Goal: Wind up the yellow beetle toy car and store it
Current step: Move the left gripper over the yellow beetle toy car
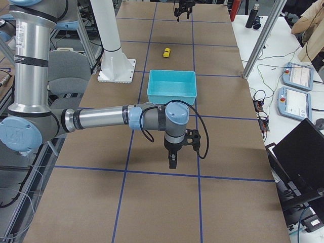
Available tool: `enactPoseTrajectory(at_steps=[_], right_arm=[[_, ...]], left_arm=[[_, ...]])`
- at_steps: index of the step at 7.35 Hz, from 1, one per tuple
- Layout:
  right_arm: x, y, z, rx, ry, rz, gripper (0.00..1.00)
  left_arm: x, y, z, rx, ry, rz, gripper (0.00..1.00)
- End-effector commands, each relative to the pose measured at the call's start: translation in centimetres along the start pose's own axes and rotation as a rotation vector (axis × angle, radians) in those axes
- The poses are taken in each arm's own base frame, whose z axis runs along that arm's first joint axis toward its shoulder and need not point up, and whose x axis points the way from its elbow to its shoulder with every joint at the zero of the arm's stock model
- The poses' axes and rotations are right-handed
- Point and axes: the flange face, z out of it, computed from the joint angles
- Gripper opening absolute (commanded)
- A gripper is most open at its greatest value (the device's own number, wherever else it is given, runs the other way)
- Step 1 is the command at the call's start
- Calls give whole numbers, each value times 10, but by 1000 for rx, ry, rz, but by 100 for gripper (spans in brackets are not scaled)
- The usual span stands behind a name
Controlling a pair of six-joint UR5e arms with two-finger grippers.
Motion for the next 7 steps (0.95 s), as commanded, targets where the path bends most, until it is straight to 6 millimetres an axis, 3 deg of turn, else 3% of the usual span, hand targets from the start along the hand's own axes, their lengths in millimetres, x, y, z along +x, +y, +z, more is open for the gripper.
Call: enactPoseTrajectory(at_steps=[1, 3, 4, 5, 7], right_arm=[[0, 0, -1, 2, 0, -2, 100], [-1, 0, -1, 2, -2, 0, 100], [-1, -1, -1, 3, 0, -1, 100], [-1, -1, -1, 2, -2, 0, 100], [-1, 0, -1, 2, -2, 0, 100]], left_arm=[[25, -28, 4, 12, 9, 85, 100], [59, -43, 32, -17, 30, 278, 100], [60, -44, 30, -20, 7, 357, 100], [82, -61, 36, -8, 22, 450, 100], [104, -71, 50, -22, 16, 514, 100]])
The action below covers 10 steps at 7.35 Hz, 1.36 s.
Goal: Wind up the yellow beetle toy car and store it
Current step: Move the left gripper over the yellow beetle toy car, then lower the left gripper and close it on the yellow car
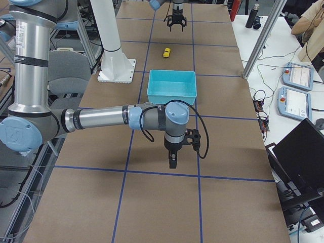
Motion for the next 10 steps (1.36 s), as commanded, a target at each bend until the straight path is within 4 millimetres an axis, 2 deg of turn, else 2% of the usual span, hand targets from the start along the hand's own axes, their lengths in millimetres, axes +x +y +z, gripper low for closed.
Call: enactPoseTrajectory(at_steps=[1, 2, 3, 4, 5, 6, 7, 9, 10], right_arm=[[0, 0, 0, -1, 0, 1, 100], [0, 0, 0, 0, 0, 0, 100], [0, 0, 0, -1, 0, 1, 100], [1, 0, 1, -2, 0, 2, 100], [0, 0, 0, 0, 0, 1, 100], [0, 0, 0, -1, 0, 2, 100], [0, 0, 0, 0, 0, 1, 100], [0, 0, 0, 0, 0, 1, 100], [0, 0, 0, -1, 0, 2, 100]], left_arm=[[20, -31, 15, -37, 7, 60, 100], [28, -58, 15, -101, -4, 76, 100], [33, -63, 23, -117, 0, 83, 100], [59, -76, 49, -132, 50, 115, 100], [57, -78, 67, -171, 34, 123, 100], [69, -84, 82, -189, 40, 143, 100], [69, -83, 88, -199, 44, 112, 100], [59, -81, 117, -162, 25, 124, 100], [57, -78, 123, -169, 29, 123, 100]])
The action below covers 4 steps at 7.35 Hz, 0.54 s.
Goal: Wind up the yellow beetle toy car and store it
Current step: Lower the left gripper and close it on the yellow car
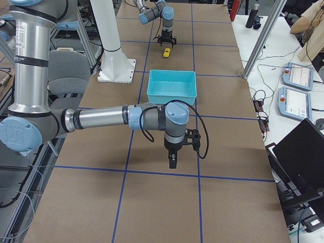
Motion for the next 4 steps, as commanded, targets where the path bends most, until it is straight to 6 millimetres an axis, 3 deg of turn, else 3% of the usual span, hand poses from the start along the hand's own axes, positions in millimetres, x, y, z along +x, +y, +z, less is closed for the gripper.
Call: enactPoseTrajectory(at_steps=[1, 4], right_arm=[[0, 0, 0, 0, 0, 0, 100], [0, 0, 0, 0, 0, 0, 100]], left_arm=[[-6, 1, 24, -9, 5, -4, 100], [-14, -2, 43, 12, -5, 2, 100]])
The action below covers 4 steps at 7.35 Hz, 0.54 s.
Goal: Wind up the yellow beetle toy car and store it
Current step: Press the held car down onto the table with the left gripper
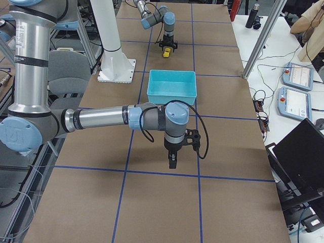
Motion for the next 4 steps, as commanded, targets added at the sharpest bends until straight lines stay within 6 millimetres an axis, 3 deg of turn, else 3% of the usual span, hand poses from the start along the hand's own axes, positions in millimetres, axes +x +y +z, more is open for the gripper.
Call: enactPoseTrajectory(at_steps=[1, 4], right_arm=[[0, 0, 0, 0, 0, 0, 100], [-1, -1, -1, 3, 0, -3, 100]], left_arm=[[-2, -1, 8, 0, 2, 1, 100], [-1, -1, 7, 28, -14, 8, 99]])
